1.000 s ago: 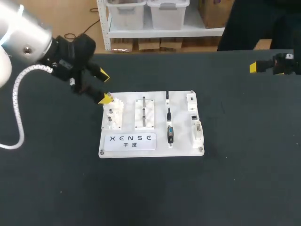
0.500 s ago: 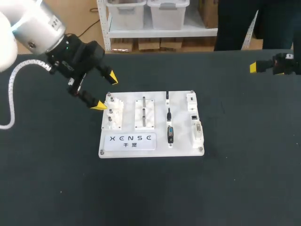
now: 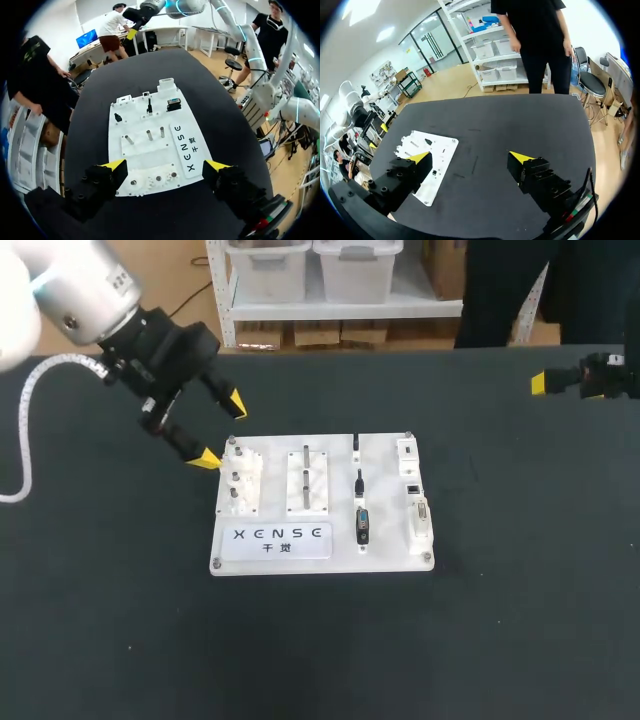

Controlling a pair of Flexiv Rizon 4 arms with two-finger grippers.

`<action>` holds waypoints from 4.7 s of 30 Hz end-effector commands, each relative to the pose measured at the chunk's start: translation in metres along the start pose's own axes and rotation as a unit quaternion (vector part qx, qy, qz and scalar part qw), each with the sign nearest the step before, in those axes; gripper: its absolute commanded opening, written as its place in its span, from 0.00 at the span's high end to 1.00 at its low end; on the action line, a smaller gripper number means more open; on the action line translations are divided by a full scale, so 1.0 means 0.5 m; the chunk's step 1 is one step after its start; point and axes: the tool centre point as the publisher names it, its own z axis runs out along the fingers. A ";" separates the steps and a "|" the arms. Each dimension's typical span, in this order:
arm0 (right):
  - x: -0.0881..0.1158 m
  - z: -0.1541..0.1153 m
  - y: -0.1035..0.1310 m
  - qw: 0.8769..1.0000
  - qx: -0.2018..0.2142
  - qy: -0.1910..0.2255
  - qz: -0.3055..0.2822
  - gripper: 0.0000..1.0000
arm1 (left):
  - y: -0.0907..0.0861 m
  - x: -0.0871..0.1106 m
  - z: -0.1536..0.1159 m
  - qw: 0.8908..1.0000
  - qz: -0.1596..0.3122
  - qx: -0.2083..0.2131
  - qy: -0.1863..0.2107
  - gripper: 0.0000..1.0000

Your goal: Insert the USB connector, Ethernet cable, and multi-pin plug into their matching sockets one by one.

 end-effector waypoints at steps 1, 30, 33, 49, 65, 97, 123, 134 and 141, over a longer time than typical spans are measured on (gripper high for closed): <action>0.001 0.002 -0.004 1.000 -0.004 -0.001 -0.001 0.00 | -0.019 0.001 0.011 1.000 -0.016 -0.015 -0.003 0.00; 0.001 0.002 -0.004 1.000 -0.004 -0.001 -0.001 0.00 | -0.006 0.009 0.032 0.995 -0.082 -0.057 -0.025 0.00; 0.001 0.002 -0.004 1.000 -0.004 -0.001 -0.001 0.00 | -0.002 0.001 0.036 0.995 -0.082 -0.054 -0.025 0.00; 0.001 0.002 -0.004 1.000 -0.004 -0.001 -0.001 0.00 | 0.009 -0.002 0.041 0.991 -0.120 -0.056 -0.009 0.00; 0.001 0.002 -0.004 1.000 -0.004 -0.001 -0.001 0.00 | 0.009 -0.002 0.041 0.991 -0.120 -0.056 -0.009 0.00; 0.001 0.002 -0.004 1.000 -0.004 -0.001 -0.001 0.00 | 0.028 -0.008 0.044 0.989 -0.127 -0.068 -0.030 0.00; 0.001 0.002 -0.004 1.000 -0.004 -0.001 -0.001 0.00 | 0.048 -0.019 0.067 0.976 -0.144 -0.095 -0.133 0.00; 0.001 0.002 -0.004 1.000 -0.004 -0.001 -0.001 0.00 | 0.053 -0.025 0.066 0.977 -0.137 -0.096 -0.135 0.00; 0.001 0.002 -0.004 1.000 -0.004 -0.001 -0.001 0.00 | 0.053 -0.025 0.066 0.977 -0.137 -0.096 -0.135 0.00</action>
